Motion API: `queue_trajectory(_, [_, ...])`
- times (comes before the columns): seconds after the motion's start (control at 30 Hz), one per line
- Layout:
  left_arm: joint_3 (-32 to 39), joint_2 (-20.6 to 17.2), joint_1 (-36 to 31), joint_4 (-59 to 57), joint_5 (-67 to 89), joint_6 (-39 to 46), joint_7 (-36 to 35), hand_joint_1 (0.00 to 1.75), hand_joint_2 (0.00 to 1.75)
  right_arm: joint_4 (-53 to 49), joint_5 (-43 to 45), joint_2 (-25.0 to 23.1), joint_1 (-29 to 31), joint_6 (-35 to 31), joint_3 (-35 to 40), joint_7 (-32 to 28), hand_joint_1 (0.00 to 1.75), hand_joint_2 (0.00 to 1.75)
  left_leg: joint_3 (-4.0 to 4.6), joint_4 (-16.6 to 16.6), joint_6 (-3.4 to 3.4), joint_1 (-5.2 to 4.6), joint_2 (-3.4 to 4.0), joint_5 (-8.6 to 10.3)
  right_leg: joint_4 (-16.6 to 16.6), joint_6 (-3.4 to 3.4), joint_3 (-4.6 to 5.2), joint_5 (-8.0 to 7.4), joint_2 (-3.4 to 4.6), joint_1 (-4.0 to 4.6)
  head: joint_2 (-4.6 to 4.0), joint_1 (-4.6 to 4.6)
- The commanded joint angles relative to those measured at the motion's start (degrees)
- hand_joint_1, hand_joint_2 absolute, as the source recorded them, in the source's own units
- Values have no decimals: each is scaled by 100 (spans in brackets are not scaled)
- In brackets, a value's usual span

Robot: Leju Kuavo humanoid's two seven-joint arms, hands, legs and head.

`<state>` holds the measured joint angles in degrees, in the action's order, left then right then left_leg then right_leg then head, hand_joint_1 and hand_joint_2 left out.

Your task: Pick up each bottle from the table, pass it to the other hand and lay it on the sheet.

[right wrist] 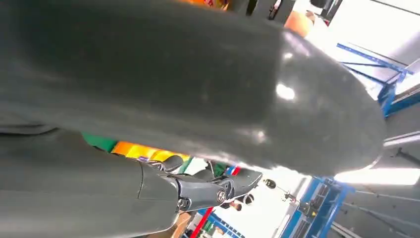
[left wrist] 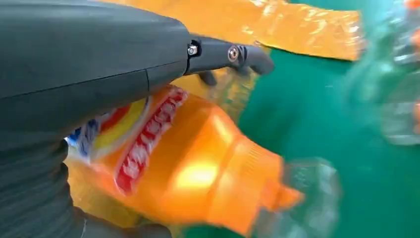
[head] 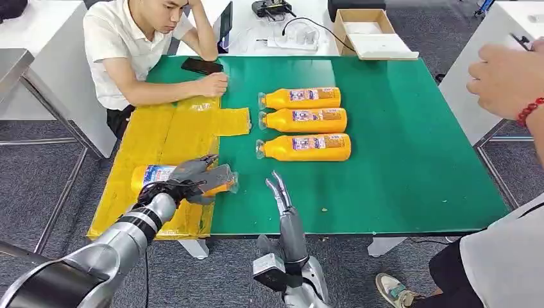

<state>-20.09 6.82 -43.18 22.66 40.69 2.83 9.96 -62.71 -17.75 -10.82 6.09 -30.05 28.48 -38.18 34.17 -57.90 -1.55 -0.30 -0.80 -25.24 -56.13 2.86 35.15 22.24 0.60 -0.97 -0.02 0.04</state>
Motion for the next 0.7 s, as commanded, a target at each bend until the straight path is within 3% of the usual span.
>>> queue_trajectory(0.03, [711,402,580,479,-1100,-134,1399,0,175,383,137,197,205,-8,352,-182,0,0,-26,8,7,4,6,-9,13,-9,-29,7,-5,6,2,0])
queue_trajectory(0.2, [672,370,582,542,-1124,-130,1383,0,175,377,146,206,203,-13,360,-182,0,0,-2,3,6,2,8,-4,5,-7,-6,3,0,4,2,0])
queue_trajectory(0.4, [-30,393,647,973,-856,1173,1417,0,175,370,112,194,138,-66,279,-182,0,0,-4,0,9,6,1,-7,5,-10,-10,6,-6,8,2,-2])
queue_trajectory(0.47, [36,444,869,1404,-1211,1314,1699,0,175,331,89,197,92,-74,252,-182,0,0,-8,2,9,7,-3,-7,8,-11,-15,8,-12,10,0,-2])
queue_trajectory(0.57, [325,537,1720,2941,-2690,969,2458,0,175,97,149,259,-65,-247,289,-182,0,0,-7,5,6,3,6,-7,8,-7,-10,6,0,4,2,0])
queue_trajectory(0.7, [279,542,2094,3628,-3091,795,2448,0,175,-38,201,304,-127,-417,351,-182,0,0,-13,1,8,4,13,-18,5,-9,-15,15,3,6,0,-2])
